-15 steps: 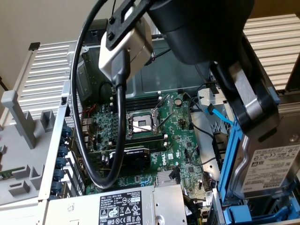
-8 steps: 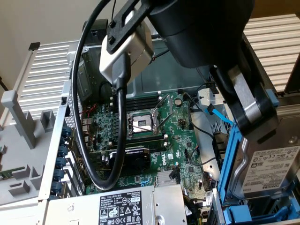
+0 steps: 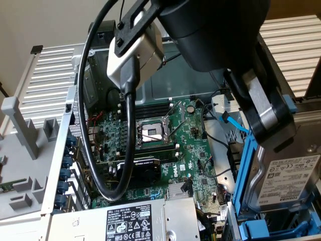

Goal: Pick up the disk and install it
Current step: 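Insert the disk into the insertion slot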

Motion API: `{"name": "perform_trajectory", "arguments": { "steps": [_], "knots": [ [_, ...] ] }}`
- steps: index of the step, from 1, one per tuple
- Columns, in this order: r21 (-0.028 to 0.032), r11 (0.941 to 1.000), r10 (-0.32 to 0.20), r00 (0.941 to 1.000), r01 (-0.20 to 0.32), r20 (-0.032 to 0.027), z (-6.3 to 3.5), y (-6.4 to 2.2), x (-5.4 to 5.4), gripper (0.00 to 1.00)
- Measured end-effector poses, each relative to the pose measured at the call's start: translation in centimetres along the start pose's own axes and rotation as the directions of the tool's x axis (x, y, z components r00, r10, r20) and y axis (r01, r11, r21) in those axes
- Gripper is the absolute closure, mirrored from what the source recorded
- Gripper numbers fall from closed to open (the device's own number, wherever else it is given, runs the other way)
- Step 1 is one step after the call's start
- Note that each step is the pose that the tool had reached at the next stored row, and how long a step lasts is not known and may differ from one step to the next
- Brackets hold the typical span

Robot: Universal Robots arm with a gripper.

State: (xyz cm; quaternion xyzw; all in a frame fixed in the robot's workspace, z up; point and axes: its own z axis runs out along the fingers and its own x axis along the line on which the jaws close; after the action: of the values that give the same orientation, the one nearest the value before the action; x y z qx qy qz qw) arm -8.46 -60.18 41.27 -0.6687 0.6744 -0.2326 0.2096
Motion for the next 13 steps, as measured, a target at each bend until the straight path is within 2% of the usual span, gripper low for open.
{"name": "perform_trajectory", "arguments": {
  "steps": [13],
  "knots": [
    [0.0001, 1.0, -0.002, 1.0, 0.002, 0.0013, 0.35, 0.26, -0.17, 0.63]
  ]
}}
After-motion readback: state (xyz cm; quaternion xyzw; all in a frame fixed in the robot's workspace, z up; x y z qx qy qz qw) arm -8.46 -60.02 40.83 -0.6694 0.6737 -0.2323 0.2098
